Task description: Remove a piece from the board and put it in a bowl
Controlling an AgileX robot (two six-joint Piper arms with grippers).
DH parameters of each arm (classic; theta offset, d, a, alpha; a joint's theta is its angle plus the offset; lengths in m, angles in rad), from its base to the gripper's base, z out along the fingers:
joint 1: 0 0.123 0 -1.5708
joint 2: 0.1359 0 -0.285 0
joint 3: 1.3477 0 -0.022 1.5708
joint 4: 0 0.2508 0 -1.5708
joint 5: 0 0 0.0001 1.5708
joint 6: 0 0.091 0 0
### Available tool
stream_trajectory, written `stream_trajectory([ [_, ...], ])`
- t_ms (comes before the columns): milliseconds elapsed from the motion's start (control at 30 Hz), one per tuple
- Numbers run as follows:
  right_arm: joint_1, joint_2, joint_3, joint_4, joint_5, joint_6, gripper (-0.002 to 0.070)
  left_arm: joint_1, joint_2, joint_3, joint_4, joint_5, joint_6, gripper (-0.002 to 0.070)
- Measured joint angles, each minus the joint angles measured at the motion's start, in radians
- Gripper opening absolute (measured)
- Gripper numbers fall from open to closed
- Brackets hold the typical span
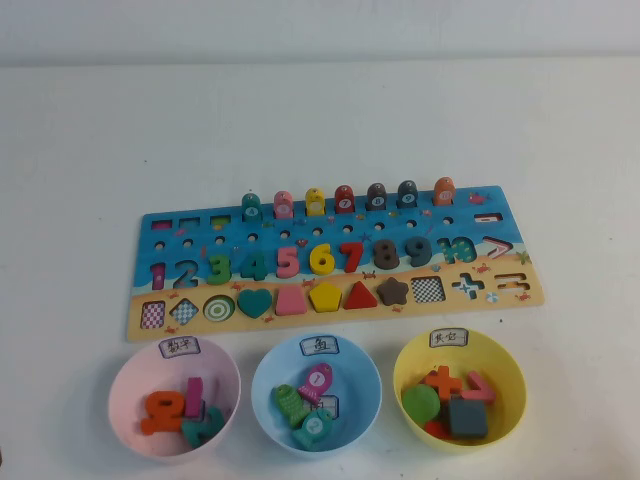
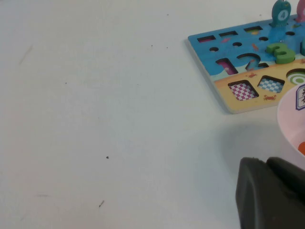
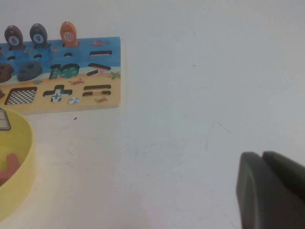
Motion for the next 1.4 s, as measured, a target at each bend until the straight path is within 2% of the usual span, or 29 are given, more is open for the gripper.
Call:
stream_trajectory([
  [467,0.000,0.000,0.000,0.000,-0.002,0.000,-0.0017,0.000,0.000,0.000,0.000,0.000,0.000,-0.0003],
  [800,0.000,0.000,0.000,0.002,-0.163,0.000,-0.0017,0.000,0.000,0.000,0.000,0.000,0.000,-0.0003],
  [1000,0.000,0.000,0.000,0.009,-0.180,0.000,-0.0017,0.000,0.000,0.000,0.000,0.000,0.000,-0.0003],
  [1267,0.000,0.000,0.000,0.124,-0.184,0.000,-0.0017,0.000,0.000,0.000,0.000,0.000,0.000,-0.0004],
  [1400,0.000,0.000,0.000,0.254,-0.206,0.000,-0.0017,0.000,0.000,0.000,0.000,0.000,0.000,-0.0004],
])
